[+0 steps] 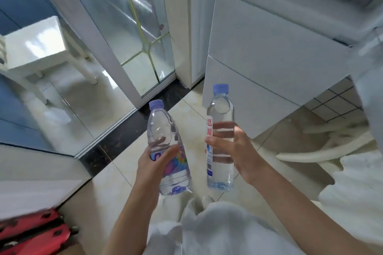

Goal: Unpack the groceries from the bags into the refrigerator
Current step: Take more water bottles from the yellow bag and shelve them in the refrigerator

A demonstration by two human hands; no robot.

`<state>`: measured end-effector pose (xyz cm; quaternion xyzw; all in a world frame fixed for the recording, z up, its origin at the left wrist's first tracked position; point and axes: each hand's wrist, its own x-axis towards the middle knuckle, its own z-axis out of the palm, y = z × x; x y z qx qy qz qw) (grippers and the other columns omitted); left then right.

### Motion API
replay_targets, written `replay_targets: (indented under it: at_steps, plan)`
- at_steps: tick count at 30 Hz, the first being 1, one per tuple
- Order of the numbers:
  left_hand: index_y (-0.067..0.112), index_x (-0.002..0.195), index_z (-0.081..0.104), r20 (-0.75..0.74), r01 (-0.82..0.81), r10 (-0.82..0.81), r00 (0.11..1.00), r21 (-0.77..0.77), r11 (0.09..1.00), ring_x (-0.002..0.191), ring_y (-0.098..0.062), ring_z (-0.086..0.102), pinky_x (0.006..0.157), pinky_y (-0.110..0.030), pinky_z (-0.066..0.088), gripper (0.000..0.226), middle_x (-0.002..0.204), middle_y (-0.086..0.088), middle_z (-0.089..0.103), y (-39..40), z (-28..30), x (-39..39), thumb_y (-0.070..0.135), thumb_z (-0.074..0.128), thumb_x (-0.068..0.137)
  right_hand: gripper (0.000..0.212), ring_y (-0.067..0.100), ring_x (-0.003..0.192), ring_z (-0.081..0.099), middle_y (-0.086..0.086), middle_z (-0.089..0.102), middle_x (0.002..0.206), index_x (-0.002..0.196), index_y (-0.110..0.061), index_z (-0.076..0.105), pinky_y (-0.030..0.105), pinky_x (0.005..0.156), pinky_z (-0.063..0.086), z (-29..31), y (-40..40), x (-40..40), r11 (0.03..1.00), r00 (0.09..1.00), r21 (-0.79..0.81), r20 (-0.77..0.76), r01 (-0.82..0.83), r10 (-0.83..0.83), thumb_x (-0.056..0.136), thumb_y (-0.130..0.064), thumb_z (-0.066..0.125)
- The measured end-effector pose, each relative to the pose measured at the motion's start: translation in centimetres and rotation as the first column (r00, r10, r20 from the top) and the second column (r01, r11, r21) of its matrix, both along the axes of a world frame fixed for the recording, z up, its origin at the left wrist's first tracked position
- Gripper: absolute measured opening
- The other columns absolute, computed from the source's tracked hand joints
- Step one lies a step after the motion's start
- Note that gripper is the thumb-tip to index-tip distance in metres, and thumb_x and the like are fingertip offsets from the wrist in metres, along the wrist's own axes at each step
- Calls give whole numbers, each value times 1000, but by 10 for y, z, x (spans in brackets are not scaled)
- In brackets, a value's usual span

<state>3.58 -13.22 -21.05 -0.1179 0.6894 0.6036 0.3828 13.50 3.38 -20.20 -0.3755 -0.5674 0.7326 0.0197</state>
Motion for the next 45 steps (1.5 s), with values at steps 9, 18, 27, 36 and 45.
replay_targets:
  at_steps: [9, 18, 27, 36, 45]
  plan:
    - [20, 101, 63, -60, 354, -352, 934, 29, 935, 73, -22, 74, 61, -33, 59, 51, 84, -3, 75, 66, 7, -136, 31, 79, 54, 37, 20, 86, 72, 2, 67, 104, 108, -23, 56, 36, 76, 59, -1, 25, -95, 951, 950, -9, 41, 309, -308, 78, -21, 77]
    - [18, 104, 66, -99, 654, -648, 755, 48, 755, 84, -30, 73, 79, -46, 59, 68, 93, -10, 74, 170, 5, -203, 39, 90, 43, 43, 20, 84, 72, 0, 69, 98, 109, -22, 57, 41, 79, 59, 15, 74, -123, 784, 784, 37, 22, 620, -621, 73, -18, 81]
    - [17, 105, 65, -218, 785, -757, 617, 96, 612, 85, -22, 71, 62, -22, 55, 40, 93, -7, 72, 286, 4, -195, 13, 84, 69, 46, 18, 88, 70, 6, 69, 98, 106, -20, 59, 21, 65, 54, 35, 163, -106, 644, 662, 177, -68, 744, -746, 67, -22, 84]
    - [22, 107, 63, -384, 809, -719, 579, 160, 566, 87, -20, 72, 69, -31, 60, 70, 93, 1, 74, 411, 54, -188, 41, 92, 46, 42, 15, 87, 71, 4, 68, 101, 104, -24, 60, 28, 70, 57, 71, 285, -105, 639, 675, 221, -193, 737, -712, 69, -20, 84]
    - [18, 103, 64, -449, 807, -673, 587, 267, 526, 75, -18, 73, 59, -25, 57, 68, 85, -1, 75, 514, 115, -206, 27, 94, 43, 49, 15, 87, 71, 4, 68, 99, 106, -21, 60, 24, 66, 56, 123, 378, -130, 579, 641, 276, -327, 767, -694, 63, -24, 84]
